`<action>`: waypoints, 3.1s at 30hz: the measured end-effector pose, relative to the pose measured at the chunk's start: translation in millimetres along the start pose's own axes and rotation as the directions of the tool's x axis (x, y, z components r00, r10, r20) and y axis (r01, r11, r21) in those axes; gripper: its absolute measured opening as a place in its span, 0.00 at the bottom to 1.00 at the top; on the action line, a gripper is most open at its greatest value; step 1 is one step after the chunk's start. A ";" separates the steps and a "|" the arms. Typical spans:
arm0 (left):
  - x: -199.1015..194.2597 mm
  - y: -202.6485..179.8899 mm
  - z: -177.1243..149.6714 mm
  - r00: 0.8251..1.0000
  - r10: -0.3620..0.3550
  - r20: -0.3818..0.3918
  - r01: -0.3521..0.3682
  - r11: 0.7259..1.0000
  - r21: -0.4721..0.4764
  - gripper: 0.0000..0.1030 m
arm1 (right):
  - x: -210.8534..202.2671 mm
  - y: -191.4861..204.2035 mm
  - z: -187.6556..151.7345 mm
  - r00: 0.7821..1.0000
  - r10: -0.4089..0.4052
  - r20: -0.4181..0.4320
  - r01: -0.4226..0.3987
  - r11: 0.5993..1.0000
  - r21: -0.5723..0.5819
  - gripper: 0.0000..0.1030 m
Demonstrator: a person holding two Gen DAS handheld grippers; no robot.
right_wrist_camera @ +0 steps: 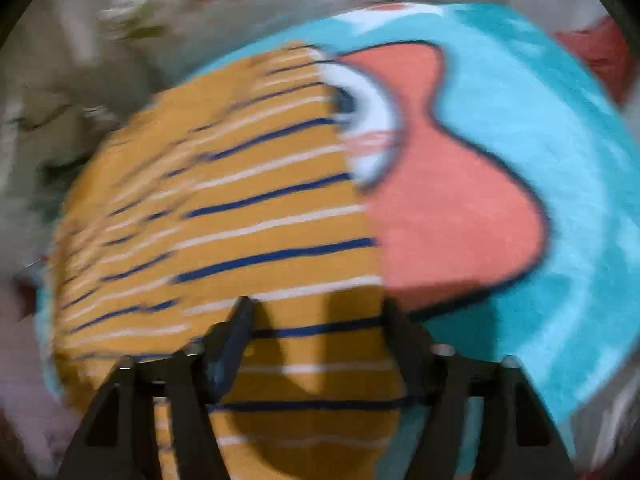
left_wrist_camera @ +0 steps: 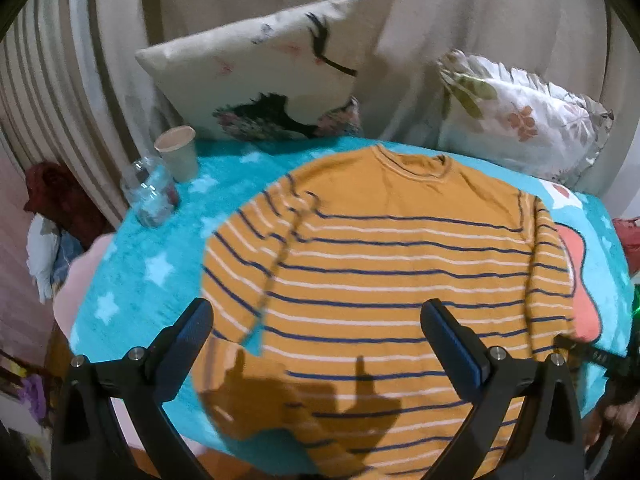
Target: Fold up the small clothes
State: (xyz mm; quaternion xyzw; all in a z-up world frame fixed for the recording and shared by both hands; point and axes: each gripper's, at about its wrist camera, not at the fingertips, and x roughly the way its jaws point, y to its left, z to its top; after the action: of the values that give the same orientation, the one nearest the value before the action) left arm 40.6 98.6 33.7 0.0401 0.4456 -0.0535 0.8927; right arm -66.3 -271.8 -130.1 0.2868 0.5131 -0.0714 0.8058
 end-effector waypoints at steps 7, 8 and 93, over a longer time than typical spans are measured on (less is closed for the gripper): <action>-1.4 -37.9 -9.6 1.000 0.020 -0.019 -0.021 0.998 -0.059 1.00 | -37.0 -14.9 14.1 0.999 0.051 0.004 -0.050 0.992 -0.120 0.10; -1.6 -41.2 -10.6 1.000 0.023 -0.018 -0.025 0.997 -0.070 1.00 | -44.4 -24.6 17.1 1.000 0.005 0.024 -0.002 0.992 -0.130 0.10; -33.4 -13.8 -8.5 0.999 0.031 0.035 -0.034 0.996 0.082 1.00 | -4.8 182.7 -34.7 0.997 -0.013 0.074 0.034 0.955 -0.294 0.68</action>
State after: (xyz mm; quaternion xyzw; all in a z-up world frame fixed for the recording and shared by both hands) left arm 12.1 87.9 55.0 0.0834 0.4270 -0.0580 0.8985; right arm -21.0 -103.3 -65.5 0.1545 0.4922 -0.0138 0.8565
